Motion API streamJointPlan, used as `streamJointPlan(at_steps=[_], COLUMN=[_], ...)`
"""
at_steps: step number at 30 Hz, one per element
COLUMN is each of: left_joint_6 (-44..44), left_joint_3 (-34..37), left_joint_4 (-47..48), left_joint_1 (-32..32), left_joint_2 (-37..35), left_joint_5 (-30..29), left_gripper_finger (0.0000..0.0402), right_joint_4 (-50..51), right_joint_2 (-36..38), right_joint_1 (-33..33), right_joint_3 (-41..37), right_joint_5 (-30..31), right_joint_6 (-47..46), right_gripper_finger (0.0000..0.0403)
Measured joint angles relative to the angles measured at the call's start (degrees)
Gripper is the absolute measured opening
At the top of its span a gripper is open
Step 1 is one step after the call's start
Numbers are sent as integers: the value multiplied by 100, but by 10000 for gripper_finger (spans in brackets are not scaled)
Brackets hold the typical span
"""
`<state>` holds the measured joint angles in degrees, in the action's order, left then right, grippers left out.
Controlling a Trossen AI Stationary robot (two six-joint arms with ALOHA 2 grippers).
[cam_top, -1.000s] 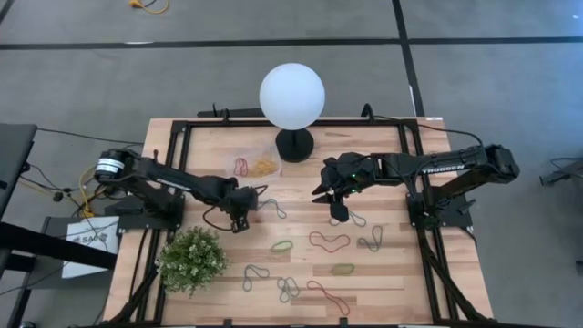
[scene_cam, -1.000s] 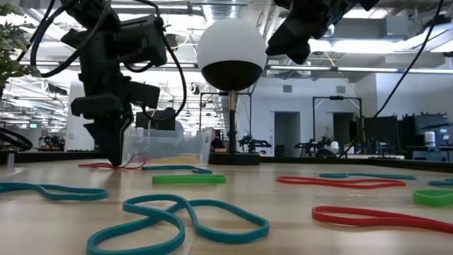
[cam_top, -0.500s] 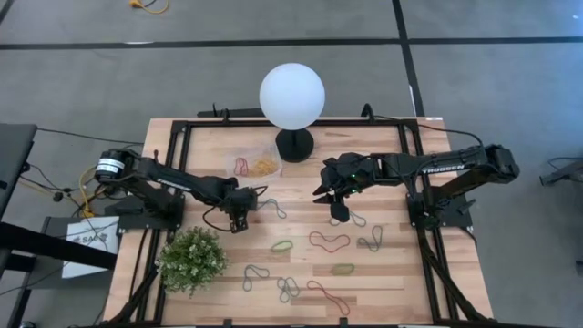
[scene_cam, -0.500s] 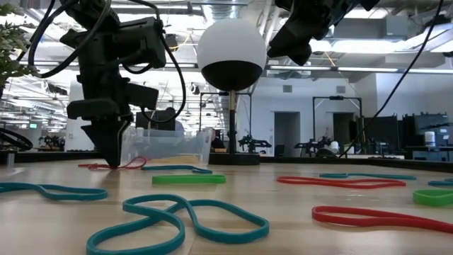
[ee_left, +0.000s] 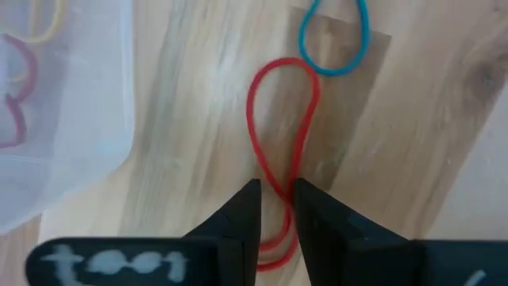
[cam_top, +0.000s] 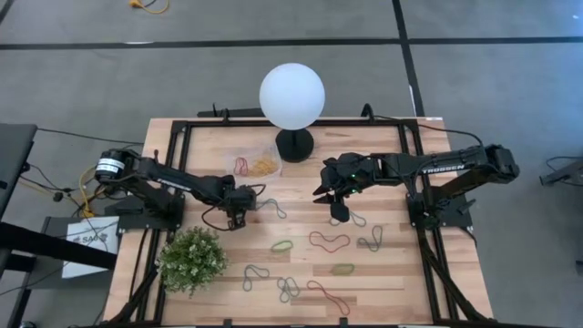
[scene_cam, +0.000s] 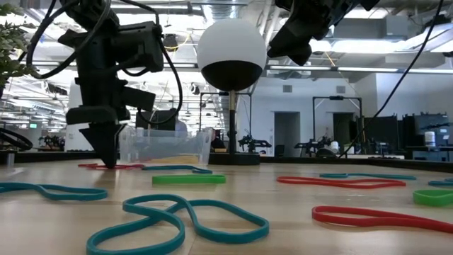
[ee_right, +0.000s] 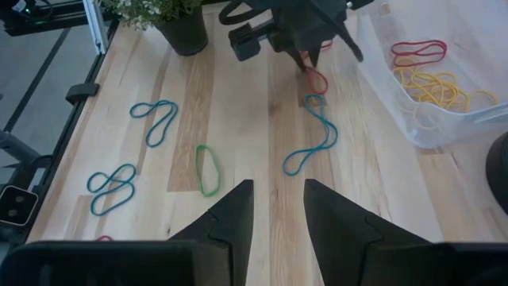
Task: Pick and place items into bin
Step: Put the red rubber band into the transparent bin
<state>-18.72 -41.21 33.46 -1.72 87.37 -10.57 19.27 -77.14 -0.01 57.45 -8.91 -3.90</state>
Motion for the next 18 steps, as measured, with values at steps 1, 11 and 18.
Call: streamJointPlan(at_steps=[1, 11, 18], left_joint_6=[13, 545, 1090], left_joint_3=[37, -1, -1263], left_joint_4=[-50, -16, 979], left_joint_1=[-1, -266, -405], left_joint_2=[-1, -32, -39], left_joint_5=[8, 219, -80], left_gripper_finger=[65, 5, 1], right_joint_4=[1, 39, 35], right_joint_2=[0, 2, 2], right_joint_1=[0, 0, -10], right_joint_3=[0, 0, 0], right_joint_5=[0, -2, -2], right_joint_6=[-3, -16, -17], right_gripper_finger=[107, 107, 107])
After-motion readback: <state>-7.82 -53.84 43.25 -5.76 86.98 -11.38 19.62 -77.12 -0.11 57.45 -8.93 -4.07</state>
